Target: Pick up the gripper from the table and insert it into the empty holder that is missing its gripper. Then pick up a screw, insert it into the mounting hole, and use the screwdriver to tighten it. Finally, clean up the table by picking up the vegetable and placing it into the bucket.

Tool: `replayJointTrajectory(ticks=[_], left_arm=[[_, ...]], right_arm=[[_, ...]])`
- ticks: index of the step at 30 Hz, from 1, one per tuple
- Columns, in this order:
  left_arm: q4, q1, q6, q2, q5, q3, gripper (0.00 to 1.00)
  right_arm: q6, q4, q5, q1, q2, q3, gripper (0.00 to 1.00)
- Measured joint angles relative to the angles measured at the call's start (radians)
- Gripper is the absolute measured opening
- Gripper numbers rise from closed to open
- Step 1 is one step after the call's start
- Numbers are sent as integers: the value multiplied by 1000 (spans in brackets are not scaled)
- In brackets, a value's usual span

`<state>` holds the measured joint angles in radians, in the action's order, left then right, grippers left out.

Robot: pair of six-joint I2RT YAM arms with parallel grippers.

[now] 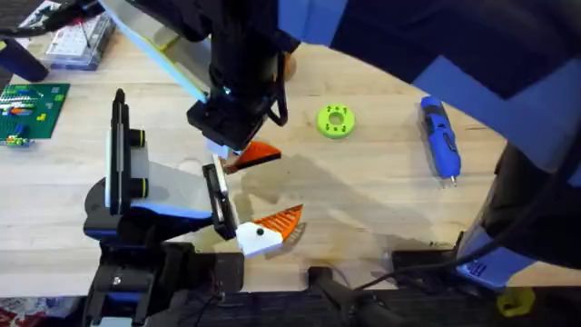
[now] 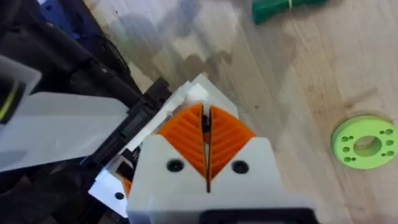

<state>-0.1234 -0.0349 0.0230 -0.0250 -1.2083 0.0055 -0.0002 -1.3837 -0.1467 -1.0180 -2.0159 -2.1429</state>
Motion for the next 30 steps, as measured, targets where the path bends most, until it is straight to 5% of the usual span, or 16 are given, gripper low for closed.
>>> replayJointTrajectory(ticks=[30], left_arm=[[0,0,-1,0,-3,0,991]], right_arm=[[0,-23,0,0,0,-16,3]])
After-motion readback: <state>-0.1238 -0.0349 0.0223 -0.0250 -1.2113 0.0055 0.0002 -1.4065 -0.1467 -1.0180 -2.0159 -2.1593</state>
